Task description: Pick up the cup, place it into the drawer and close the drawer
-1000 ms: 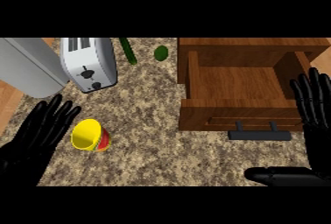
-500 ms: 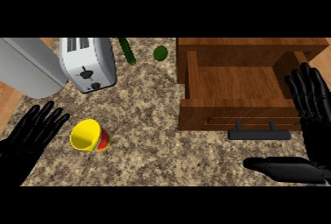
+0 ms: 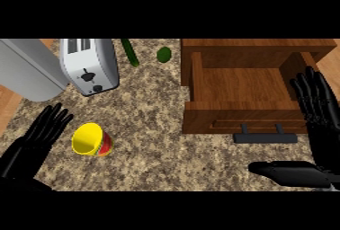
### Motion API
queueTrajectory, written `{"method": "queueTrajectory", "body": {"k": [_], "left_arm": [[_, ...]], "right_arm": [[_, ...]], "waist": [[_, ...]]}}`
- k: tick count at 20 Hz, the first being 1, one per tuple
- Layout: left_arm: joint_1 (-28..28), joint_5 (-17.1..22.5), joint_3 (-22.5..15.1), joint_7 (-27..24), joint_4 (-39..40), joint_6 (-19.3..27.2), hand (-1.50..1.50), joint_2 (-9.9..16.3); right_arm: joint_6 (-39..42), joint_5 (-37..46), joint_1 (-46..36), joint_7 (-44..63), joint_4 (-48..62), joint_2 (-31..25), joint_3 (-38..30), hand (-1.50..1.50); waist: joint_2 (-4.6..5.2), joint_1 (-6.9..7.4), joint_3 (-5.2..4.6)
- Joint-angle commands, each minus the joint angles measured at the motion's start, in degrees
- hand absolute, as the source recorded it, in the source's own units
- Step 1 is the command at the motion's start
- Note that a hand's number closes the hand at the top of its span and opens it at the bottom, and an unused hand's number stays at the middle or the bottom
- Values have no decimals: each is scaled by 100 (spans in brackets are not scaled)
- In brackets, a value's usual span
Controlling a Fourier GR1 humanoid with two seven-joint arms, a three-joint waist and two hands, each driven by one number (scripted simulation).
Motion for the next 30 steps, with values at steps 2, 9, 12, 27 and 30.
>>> {"method": "queueTrajectory", "body": {"k": [2, 9, 12, 27, 30], "left_arm": [[-238, -614, 443, -887, 1390, -370, -150, 403], [-892, -1754, 301, -2090, 3108, 34, -150, 297], [-1067, -2251, 142, -2795, 3869, 311, -150, 194], [-2629, -2447, 272, -4505, 6806, 364, -150, 566], [-2421, -2675, 108, -5052, 7101, 594, -150, 419]], "right_arm": [[57, 15, -150, -30, 117, -35, -62, -150], [252, -288, -7, -88, 53, -57, -315, -150], [286, -195, 1, -293, 235, -8, -268, -150], [397, -181, -270, -418, 598, 39, -275, -150], [538, -441, -191, -308, 409, -160, -563, -150]], "waist": [[7, -3, -2], [4, -22, -1], [7, -18, -2], [48, -104, -18], [47, -132, -20]]}}
